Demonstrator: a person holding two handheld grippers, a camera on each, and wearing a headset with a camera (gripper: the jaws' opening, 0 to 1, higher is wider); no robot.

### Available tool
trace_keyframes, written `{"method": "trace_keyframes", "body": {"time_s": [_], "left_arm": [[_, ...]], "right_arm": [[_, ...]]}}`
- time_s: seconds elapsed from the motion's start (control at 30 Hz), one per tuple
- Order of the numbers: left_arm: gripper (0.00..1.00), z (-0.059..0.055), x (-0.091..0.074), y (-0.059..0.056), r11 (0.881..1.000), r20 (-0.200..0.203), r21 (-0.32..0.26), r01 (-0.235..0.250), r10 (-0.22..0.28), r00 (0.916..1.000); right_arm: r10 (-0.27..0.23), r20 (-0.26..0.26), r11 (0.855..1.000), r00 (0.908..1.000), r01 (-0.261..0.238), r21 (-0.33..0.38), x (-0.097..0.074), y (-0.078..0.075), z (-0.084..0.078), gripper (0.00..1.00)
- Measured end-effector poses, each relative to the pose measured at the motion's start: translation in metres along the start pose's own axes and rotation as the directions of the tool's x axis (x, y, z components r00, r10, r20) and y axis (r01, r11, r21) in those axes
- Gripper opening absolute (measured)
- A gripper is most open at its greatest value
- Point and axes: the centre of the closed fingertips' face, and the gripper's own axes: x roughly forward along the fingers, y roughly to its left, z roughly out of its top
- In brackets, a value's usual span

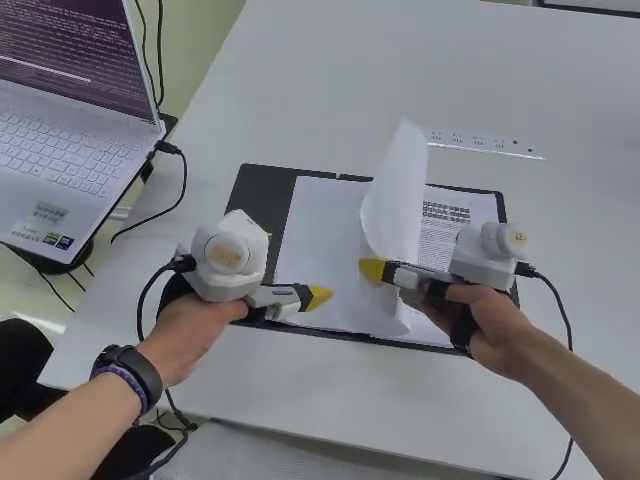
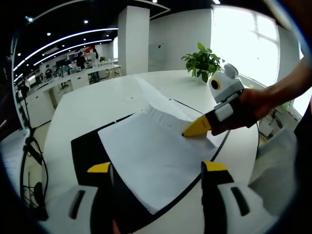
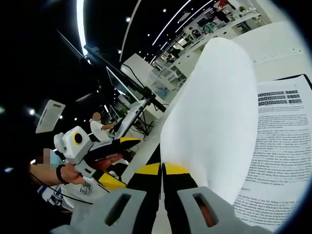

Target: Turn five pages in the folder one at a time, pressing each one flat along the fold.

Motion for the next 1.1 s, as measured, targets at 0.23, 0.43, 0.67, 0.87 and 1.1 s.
{"method": "trace_keyframes", "body": {"time_s": [0.23,0.43,0.67,0.87,1.1], "left_arm": [[0.73,-0.006,-0.014,0.011,0.999,0.011,-0.03,-0.021,0.021,0.9997],[0.73,-0.01,-0.024,0.016,0.999,0.021,-0.039,-0.036,0.037,0.9991],[0.73,-0.018,-0.03,0.02,0.997,0.026,-0.064,-0.05,0.052,0.9983],[0.73,-0.021,-0.038,0.025,0.995,0.034,-0.078,-0.065,0.068,0.9971],[0.73,-0.028,-0.044,0.029,0.992,0.031,-0.101,-0.076,0.079,0.9964]], "right_arm": [[0.007,-0.028,1.0,0.9996,-0.006,0.012,0.025,0.004,-0.009,0.0],[0.021,-0.057,1.0,0.9982,-0.02,0.024,0.044,0.011,-0.018,0.0],[0.03,-0.094,0.999,0.9951,-0.026,0.047,0.064,0.013,-0.031,0.0],[0.03,-0.114,0.997,0.993,-0.021,0.079,0.077,0.012,-0.041,0.0],[-0.007,-0.163,0.994,0.9865,0.024,0.102,0.089,0.001,-0.061,0.0]]}}
